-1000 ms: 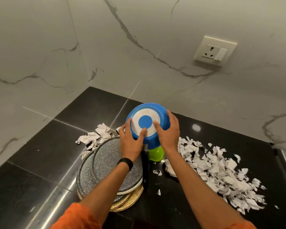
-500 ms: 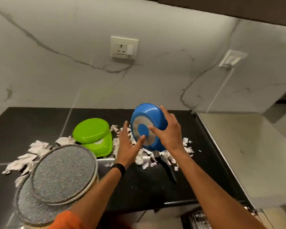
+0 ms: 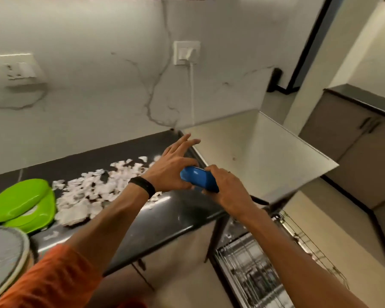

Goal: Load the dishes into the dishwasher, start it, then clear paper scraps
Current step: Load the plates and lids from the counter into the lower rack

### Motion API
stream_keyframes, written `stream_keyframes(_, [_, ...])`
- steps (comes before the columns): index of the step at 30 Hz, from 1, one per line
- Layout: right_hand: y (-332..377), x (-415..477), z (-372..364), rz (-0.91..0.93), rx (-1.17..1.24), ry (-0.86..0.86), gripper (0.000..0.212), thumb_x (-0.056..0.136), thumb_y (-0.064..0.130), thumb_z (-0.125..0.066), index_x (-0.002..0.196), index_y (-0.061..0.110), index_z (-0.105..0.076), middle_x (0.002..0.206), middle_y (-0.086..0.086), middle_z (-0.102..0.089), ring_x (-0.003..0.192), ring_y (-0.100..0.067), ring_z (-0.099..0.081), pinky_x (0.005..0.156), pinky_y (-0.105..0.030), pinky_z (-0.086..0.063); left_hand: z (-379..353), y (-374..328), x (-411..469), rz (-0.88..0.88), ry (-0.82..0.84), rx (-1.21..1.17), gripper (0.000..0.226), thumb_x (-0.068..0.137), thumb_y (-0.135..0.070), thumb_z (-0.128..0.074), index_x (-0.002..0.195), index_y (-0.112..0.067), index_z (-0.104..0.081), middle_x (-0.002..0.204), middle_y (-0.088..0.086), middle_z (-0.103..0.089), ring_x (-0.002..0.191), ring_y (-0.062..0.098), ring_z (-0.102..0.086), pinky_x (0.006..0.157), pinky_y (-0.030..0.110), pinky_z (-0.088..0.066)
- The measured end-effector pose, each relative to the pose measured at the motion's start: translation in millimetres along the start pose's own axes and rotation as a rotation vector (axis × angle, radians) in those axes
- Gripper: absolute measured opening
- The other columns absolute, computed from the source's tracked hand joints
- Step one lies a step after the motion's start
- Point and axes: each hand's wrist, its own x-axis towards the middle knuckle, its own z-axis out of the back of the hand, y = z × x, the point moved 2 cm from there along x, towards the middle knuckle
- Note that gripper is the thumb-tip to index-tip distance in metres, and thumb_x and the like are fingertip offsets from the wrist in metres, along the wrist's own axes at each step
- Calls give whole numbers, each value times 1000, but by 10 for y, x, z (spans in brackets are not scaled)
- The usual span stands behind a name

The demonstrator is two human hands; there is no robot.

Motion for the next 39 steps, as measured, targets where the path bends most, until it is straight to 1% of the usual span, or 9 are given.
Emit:
stream_keyframes(6, [-1046, -843, 497, -45, -306, -2, 40, 85, 21, -77, 118, 16, -57, 100, -7, -68, 87, -28, -63, 81, -40, -45, -894, -985, 728, -151, 173, -71, 19, 77, -36, -83, 93, -28, -77, 167, -9, -22, 157, 14, 6, 122, 49, -14])
stream_keyframes(9, [-1532, -1338, 681, -82, -400, -59, 45, 75, 21, -85, 108, 17, -55, 94, -4, -69, 81, -26, -64, 75, -39, -47, -1348, -1536, 1027, -179, 249, -181, 32, 82, -26, -80, 115, -25, -76, 156, -8, -44, 152, 13, -22, 122, 41, -27])
stream_keyframes(13, [-1991, -1882, 850, -149, -404, -118, 52, 70, 24, -87, 103, 21, -47, 92, -1, -69, 80, -25, -64, 72, -39, -50, -1886, -2068, 1303, -208, 329, -244, 26, 81, -17, -80, 107, -17, -76, 125, -6, -68, 106, 16, -65, 93, 40, -54])
stream_keyframes(20, [-2699, -2630, 952, -554, -115, 20, 40, 83, 35, -77, 119, 24, -62, 106, 2, -72, 95, -22, -66, 78, -37, -51, -2728, -2524, 1548, -259, 518, -405, 20, 79, -12, -78, 96, -18, -72, 93, -6, -65, 83, 11, -61, 78, 36, -52])
stream_keyframes(23, [-2951, -2807, 888, -671, -70, 123, 33, 88, 30, -73, 120, 23, -66, 108, 1, -72, 99, -20, -65, 74, -29, -41, -3071, -2512, 1557, -218, 599, -455, 18, 78, -12, -80, 90, -18, -68, 85, -6, -64, 79, 8, -60, 76, 32, -50])
stream_keyframes(26, [-3152, -2830, 703, -730, -47, 205, 28, 91, 30, -73, 116, 23, -66, 106, 2, -72, 98, -18, -64, 73, -28, -40, -3398, -2423, 1604, -180, 686, -463, 19, 79, -12, -81, 93, -17, -68, 87, -4, -65, 81, 9, -61, 77, 26, -48])
stream_keyframes(30, [-3466, -2697, 365, -820, -9, 270, 24, 91, 32, -73, 110, 24, -62, 101, 3, -70, 91, -16, -62, 71, -28, -40, -3861, -2188, 1769, -127, 782, -461, 25, 77, -12, -82, 89, -18, -61, 89, 0, -63, 82, 18, -61, 79, 34, -50])
stream_keyframes(35, [-3846, -2496, 19, -895, 43, 286, 28, 93, 32, -71, 115, 23, -56, 104, 0, -70, 92, -20, -63, 72, -31, -44, -4375, -1894, 1935, -94, 738, -414, 27, 80, -14, -80, 97, -18, -59, 98, 0, -61, 97, 20, -54, 83, 38, -47])
stream_keyframes(39, [-4176, -2457, -284, -936, 94, 268, 27, 95, 27, -68, 116, 25, -51, 108, 0, -69, 95, -21, -64, 73, -30, -43, -4829, -1741, 1899, 104, 696, -477, 40, 80, -8, -79, 113, -19, -59, 118, -1, -53, 110, 18, -47, 94, 33, -43])
